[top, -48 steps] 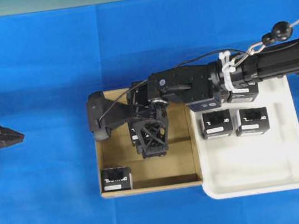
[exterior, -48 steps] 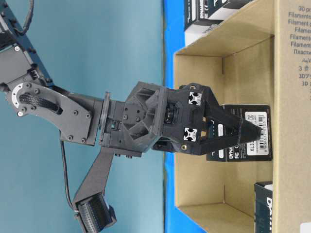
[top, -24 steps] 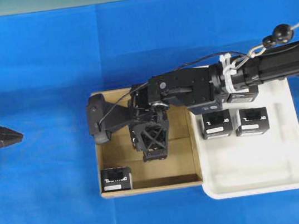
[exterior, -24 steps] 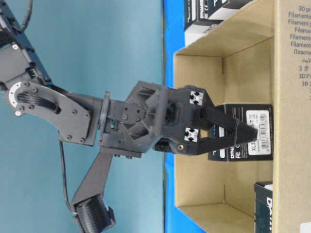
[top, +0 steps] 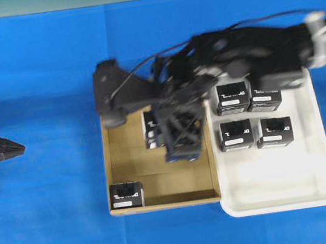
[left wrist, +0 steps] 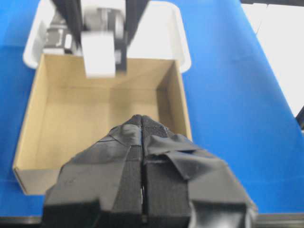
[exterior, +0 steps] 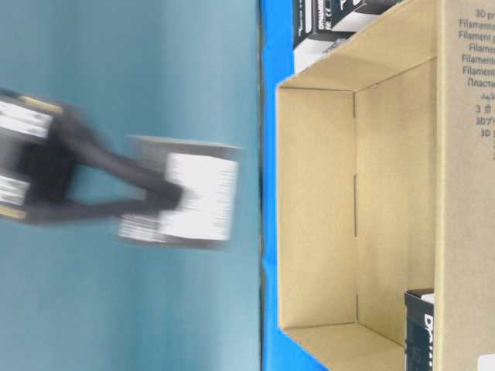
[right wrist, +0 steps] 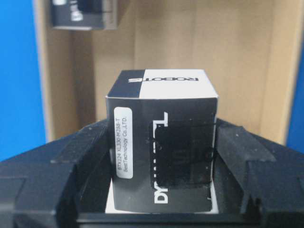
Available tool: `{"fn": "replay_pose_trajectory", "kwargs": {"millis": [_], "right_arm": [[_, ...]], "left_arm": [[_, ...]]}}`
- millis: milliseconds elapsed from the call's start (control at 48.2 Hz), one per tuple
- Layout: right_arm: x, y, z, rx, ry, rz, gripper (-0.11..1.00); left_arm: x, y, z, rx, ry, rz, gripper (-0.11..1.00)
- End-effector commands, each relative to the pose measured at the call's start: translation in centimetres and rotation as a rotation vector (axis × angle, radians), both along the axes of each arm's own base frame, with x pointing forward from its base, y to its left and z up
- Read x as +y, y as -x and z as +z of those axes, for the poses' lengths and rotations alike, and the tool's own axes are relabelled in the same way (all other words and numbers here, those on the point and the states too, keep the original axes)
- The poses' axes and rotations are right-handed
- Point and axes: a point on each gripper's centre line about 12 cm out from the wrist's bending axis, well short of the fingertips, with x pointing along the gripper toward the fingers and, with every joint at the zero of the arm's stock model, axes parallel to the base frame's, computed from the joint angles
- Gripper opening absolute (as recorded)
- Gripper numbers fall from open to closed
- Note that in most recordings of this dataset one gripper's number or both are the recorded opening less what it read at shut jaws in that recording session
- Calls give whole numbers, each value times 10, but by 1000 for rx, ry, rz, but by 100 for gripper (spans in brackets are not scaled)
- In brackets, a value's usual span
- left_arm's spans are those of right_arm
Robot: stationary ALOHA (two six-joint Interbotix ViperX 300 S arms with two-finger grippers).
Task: Pick the box from inside the cardboard box.
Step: 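Lift the held servo box and carry it right over the white tray, then lower the servo box into the white tray and open the right gripper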
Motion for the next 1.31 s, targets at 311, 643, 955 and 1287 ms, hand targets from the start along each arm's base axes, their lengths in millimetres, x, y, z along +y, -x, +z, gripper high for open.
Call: {"fn": "replay_pose_trajectory", "kwargs": {"millis": [311,643,955,1287], "right_arm": [[4,80,88,-3,-16,-23,60],[19,113,53,10,-29,-26,60],[33,133,-4,-2,-34,-16,60],[48,142,-87,32,-51,-65,60]], "left_arm": [[0,-2,12,-29,-1,-2,-7],[0,-2,13,-32,1,0,-7],[0,-3,13,-29,1,-2,-7],[-1,-3,12,-26,-2,-2,-7]]}}
